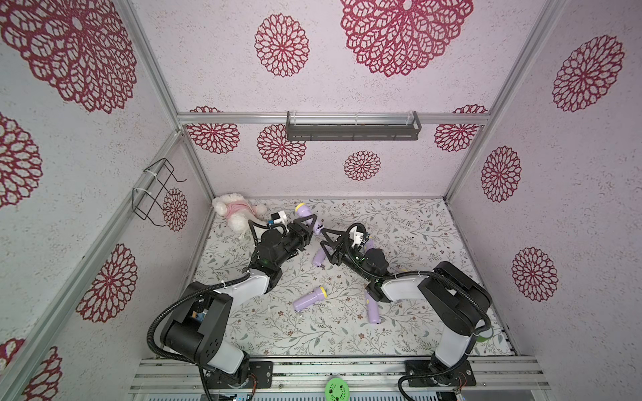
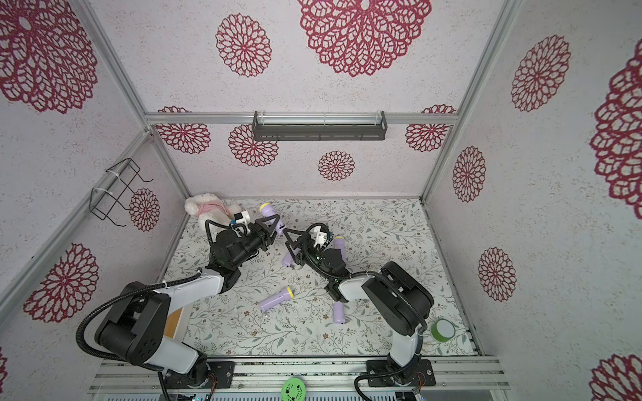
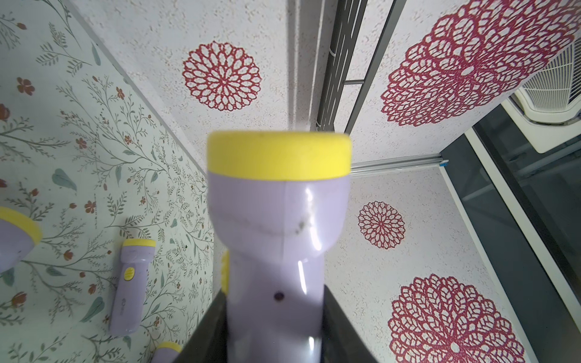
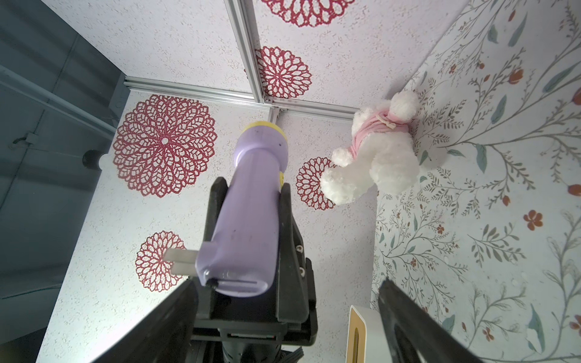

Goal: Close the plug at the bottom of the flashlight
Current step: Close the plug of the flashlight.

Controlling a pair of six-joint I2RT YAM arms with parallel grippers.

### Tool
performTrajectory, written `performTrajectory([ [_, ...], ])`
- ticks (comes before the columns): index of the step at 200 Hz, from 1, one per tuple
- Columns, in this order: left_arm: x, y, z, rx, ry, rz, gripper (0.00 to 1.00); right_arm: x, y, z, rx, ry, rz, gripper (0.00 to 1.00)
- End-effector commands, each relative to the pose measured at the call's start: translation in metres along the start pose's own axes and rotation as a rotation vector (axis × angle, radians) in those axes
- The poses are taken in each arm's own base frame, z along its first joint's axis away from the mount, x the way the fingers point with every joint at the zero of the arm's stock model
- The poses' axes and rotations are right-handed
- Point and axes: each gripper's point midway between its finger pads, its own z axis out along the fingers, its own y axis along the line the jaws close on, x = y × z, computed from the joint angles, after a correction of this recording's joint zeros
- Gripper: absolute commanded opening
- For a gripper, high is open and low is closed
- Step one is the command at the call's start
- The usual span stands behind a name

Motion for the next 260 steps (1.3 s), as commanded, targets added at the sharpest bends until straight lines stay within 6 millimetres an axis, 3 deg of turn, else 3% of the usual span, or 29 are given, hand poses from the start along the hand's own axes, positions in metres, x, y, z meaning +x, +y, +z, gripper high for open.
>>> performTrajectory([
  [1,0.003,-0.008,-0.001,0.048,0.002,-0.005,0.00,-0.003,0.027,0.005,-0.079,-0.001,-0.034,0.91],
  [260,0.005,-0.018,0.001,0.089,0.002,-0.022,0.00,-0.002,0.003,0.004,-0.043,-0.020,-0.006,0.90],
])
